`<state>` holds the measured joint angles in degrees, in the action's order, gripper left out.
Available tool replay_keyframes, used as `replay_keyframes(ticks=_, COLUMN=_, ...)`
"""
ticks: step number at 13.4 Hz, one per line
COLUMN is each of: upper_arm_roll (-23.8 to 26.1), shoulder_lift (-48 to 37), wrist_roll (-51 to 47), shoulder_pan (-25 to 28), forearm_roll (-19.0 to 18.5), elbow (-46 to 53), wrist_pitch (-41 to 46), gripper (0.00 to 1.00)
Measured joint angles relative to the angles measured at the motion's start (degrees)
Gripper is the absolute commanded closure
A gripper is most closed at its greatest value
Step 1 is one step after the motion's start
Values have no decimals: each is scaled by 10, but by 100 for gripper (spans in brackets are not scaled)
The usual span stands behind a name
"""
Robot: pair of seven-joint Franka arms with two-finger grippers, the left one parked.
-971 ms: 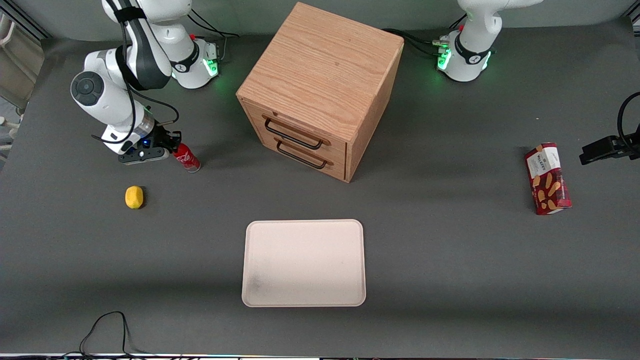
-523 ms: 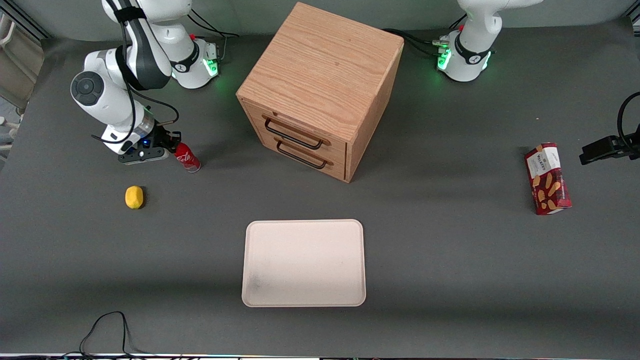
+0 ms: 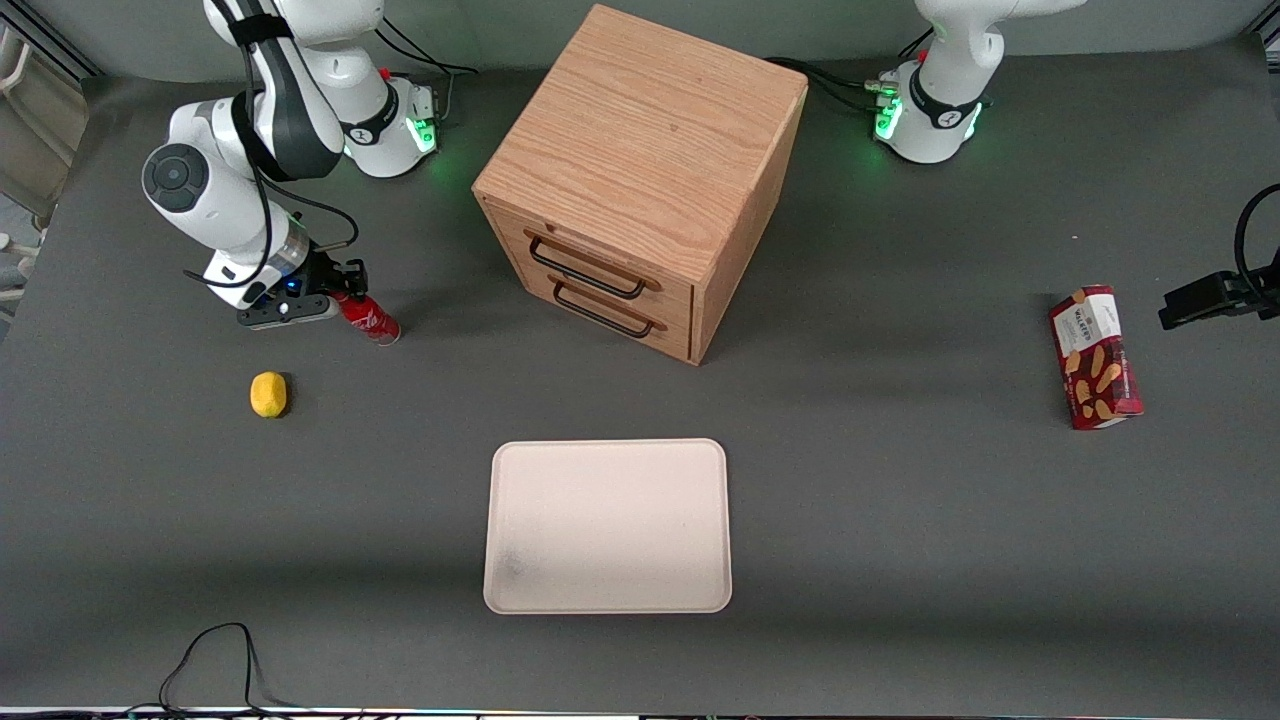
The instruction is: Place coke bottle on tray
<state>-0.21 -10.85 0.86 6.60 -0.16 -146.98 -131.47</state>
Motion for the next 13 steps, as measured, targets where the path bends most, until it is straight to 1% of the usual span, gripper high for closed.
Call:
replay_keyframes(ticks=3, upper_arm_roll=0, shoulder_lift=0, wrist_roll=0, shoulder_pan=0, forearm_roll=0, elbow=14, wrist_pitch=10, gripper=0)
replay_keyframes(ticks=5, upper_arm_roll=0, shoulder_lift=-2, wrist_roll=0, shoulder_pan=0, forearm_roll=0, elbow=54, wrist_pitch=67, gripper=0)
replay_keyframes(ticks=7, upper_arm_roll=0, shoulder_lift=-8, wrist_roll=0, shoulder_pan=0, forearm_roll=-1, elbow=134, wrist_pitch=179, gripper=0)
replay_keyframes(ticks=10, upper_arm_roll=-1, shoulder_lift=-19, wrist_roll=0, shoulder_pan=-1, forearm_roll=-1, elbow=283, wrist_pitch=370, gripper=0)
replay_keyframes(ticks=11, upper_arm_roll=-1, shoulder_lift=-22, wrist_roll=0, shoulder_pan=-2, forearm_roll=-1, elbow=324, wrist_pitch=419, gripper=0)
replay_keyframes(ticks=13, upper_arm_roll=-1, shoulder_lift=-24, wrist_roll=0, shoulder_pan=-2, forearm_roll=-1, elbow=386, wrist_pitch=485, gripper=0)
